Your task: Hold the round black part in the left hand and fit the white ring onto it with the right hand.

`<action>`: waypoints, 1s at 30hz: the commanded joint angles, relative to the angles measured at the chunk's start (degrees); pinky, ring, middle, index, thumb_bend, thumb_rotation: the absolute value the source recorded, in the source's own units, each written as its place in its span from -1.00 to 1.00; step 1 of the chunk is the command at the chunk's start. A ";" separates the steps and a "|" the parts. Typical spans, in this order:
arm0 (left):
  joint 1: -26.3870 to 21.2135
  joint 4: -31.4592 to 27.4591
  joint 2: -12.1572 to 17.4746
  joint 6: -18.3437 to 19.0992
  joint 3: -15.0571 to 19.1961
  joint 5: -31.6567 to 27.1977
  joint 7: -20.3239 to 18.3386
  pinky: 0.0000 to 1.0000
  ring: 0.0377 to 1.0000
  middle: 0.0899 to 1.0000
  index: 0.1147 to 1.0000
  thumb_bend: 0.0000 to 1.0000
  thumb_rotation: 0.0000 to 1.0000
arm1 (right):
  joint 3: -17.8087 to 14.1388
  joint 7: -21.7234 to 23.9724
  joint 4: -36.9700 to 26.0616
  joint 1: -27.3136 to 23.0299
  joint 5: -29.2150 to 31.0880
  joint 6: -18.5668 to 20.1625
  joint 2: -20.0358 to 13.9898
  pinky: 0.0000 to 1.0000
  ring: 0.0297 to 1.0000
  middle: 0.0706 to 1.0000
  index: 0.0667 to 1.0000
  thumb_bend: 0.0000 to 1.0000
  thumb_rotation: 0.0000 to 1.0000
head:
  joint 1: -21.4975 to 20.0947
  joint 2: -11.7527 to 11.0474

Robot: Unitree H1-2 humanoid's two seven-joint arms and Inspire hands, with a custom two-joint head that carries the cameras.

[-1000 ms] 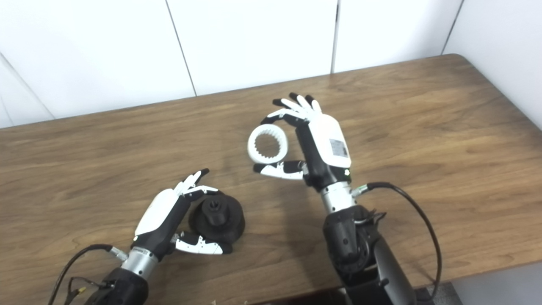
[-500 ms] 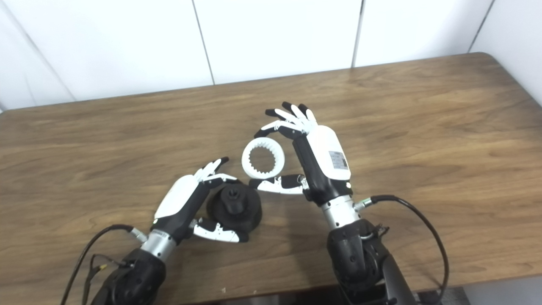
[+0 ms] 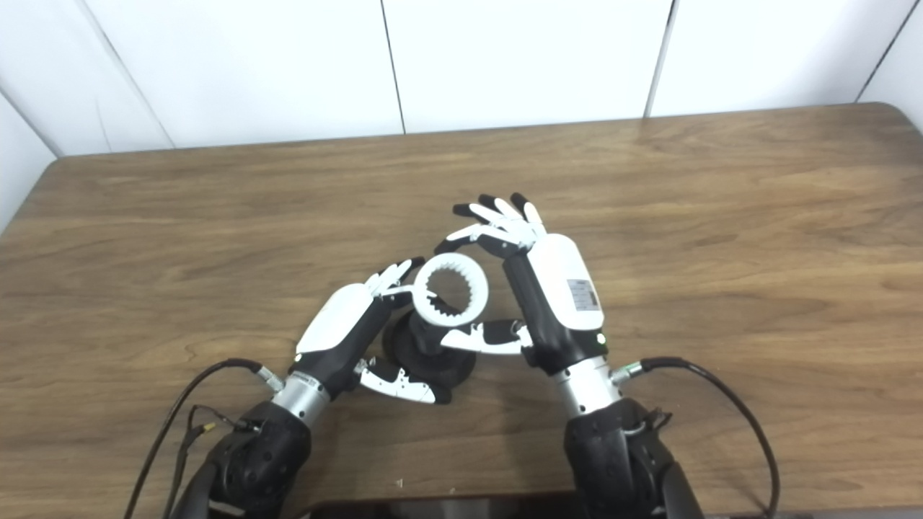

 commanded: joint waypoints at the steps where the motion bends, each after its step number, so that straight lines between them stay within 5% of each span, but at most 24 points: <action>1: -1.99 -1.12 -0.14 -0.01 0.12 0.25 0.61 1.00 1.00 1.00 0.17 0.91 -0.38 | 0.35 -0.56 -0.84 0.24 -0.69 -2.03 1.55 0.98 0.80 0.63 -0.11 0.04 -0.71 | 0.14 0.17; 30: -2.25 -2.65 -0.14 1.76 -0.38 0.30 -0.14 1.00 1.00 1.00 0.17 0.93 -0.31 | 1.06 -0.39 4.87 0.15 0.01 -3.10 0.67 0.98 0.80 0.62 -0.11 0.04 -0.72 | 1.31 1.41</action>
